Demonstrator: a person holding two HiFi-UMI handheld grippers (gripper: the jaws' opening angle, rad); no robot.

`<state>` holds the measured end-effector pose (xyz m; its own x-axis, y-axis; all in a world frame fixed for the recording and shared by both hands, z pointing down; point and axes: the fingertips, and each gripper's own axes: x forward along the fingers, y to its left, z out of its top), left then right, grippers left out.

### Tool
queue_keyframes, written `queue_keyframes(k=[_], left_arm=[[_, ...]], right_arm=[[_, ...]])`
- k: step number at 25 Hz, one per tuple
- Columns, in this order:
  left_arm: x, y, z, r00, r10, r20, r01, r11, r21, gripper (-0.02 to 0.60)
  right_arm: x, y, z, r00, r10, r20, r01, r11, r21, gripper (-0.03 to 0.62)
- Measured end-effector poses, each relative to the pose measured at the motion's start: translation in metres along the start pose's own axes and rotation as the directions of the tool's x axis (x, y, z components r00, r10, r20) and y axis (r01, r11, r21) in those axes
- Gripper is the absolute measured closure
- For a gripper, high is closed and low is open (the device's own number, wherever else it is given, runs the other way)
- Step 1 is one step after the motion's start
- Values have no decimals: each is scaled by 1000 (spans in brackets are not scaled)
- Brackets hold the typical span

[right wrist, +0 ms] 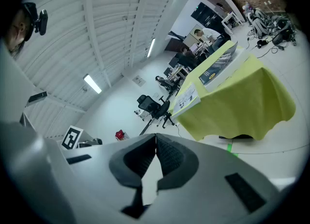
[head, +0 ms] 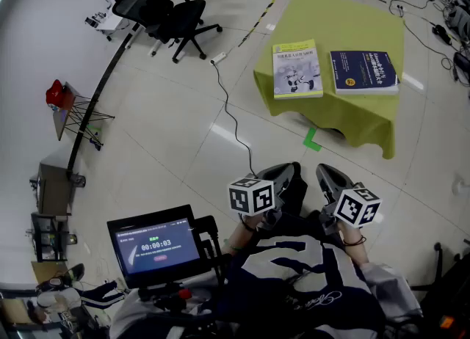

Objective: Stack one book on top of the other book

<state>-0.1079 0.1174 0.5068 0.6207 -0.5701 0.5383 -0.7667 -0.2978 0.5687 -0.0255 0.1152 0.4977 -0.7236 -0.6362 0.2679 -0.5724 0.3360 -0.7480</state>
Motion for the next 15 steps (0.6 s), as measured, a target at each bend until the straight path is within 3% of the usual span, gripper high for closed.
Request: queue_keyframes(k=[7,15], left_arm=[[30,47,44,998,50,37,-48,998,-50,577],[69,108,102,1000,14,-9,-14,996,-85,569]], right_arm=[[17,-25,30,999,-45,15,45,999,6,606],[63,-52,75,988,-112,104,104,992,78,606]])
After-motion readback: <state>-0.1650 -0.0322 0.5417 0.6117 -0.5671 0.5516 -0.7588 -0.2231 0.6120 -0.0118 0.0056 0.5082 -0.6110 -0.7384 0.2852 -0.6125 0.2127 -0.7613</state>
